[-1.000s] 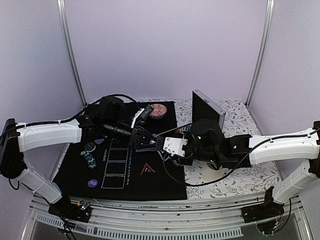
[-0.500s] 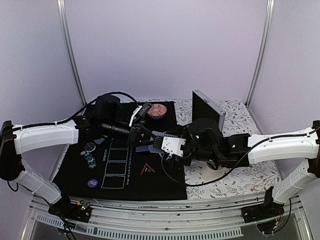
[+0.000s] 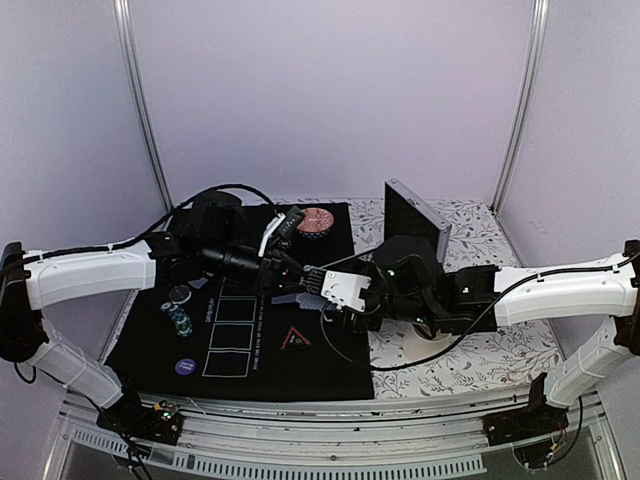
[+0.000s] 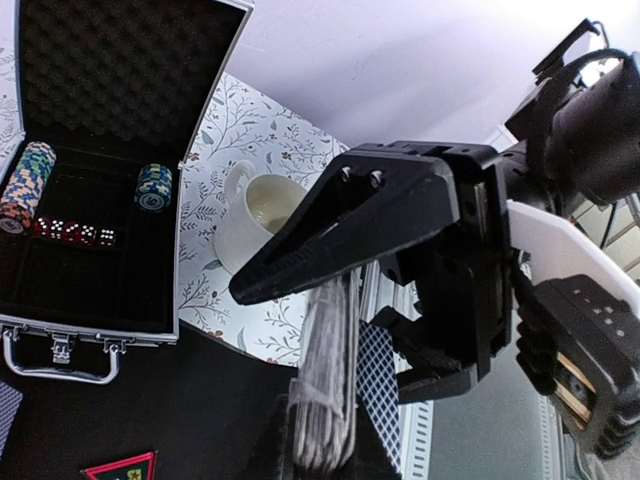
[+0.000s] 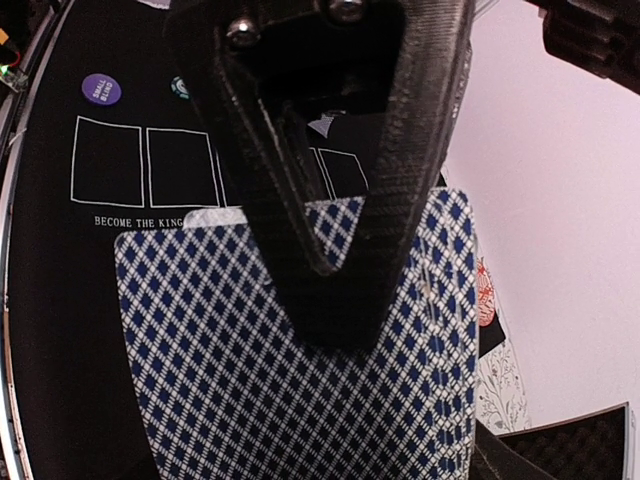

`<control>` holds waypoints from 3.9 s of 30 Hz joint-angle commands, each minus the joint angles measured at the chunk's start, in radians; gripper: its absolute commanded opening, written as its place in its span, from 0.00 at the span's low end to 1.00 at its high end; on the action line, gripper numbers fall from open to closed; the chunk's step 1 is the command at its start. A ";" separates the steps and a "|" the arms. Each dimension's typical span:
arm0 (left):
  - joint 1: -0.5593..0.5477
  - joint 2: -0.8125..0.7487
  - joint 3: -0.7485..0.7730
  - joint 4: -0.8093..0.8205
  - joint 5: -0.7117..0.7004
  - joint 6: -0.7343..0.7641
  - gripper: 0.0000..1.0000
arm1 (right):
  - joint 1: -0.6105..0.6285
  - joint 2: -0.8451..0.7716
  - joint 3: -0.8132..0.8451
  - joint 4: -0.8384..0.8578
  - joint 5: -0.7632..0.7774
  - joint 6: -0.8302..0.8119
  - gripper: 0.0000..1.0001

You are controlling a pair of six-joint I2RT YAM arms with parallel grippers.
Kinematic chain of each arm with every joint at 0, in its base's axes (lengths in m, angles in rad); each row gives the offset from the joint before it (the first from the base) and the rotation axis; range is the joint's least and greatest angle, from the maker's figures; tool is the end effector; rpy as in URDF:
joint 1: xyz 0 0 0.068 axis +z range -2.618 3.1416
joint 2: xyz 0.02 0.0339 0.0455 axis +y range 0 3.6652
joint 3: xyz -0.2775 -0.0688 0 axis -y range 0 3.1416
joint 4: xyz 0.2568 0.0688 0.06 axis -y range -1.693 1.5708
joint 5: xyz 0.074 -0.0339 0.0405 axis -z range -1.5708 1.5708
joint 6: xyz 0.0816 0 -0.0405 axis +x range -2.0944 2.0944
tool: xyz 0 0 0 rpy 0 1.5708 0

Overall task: Distribute texas hold em gaming equipment
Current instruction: Pick up the poker card from the face-down deck piles.

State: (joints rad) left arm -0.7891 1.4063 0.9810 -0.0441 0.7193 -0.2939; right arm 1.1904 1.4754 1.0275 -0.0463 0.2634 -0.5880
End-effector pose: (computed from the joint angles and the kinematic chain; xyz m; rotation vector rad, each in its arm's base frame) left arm 0.2112 -0.2891 0.2747 1.0105 1.9672 -1.3764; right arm 0.1629 0.3501 0.2601 -1.4838 1.4118 0.1034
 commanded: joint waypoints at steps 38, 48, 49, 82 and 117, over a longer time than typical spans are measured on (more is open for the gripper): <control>-0.033 -0.060 0.035 -0.091 -0.160 0.071 0.06 | 0.000 0.003 0.005 0.051 0.079 -0.010 0.57; -0.032 -0.056 0.010 0.011 -0.036 -0.006 0.00 | 0.000 0.008 -0.005 0.106 0.092 -0.036 0.80; -0.033 -0.058 0.011 0.011 -0.037 -0.007 0.00 | 0.000 0.010 -0.008 0.112 0.098 -0.040 0.78; -0.029 -0.114 0.035 -0.119 -0.242 0.054 0.48 | 0.000 -0.015 -0.024 0.116 0.098 -0.040 0.53; -0.023 -0.178 0.018 -0.099 -0.198 0.040 0.29 | -0.002 -0.033 -0.012 0.080 0.082 -0.021 0.47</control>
State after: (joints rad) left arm -0.8036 1.2079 0.9718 -0.1551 0.5003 -0.2741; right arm 1.1904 1.4799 1.0115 0.0246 0.3557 -0.6258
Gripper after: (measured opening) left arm 0.358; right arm 0.479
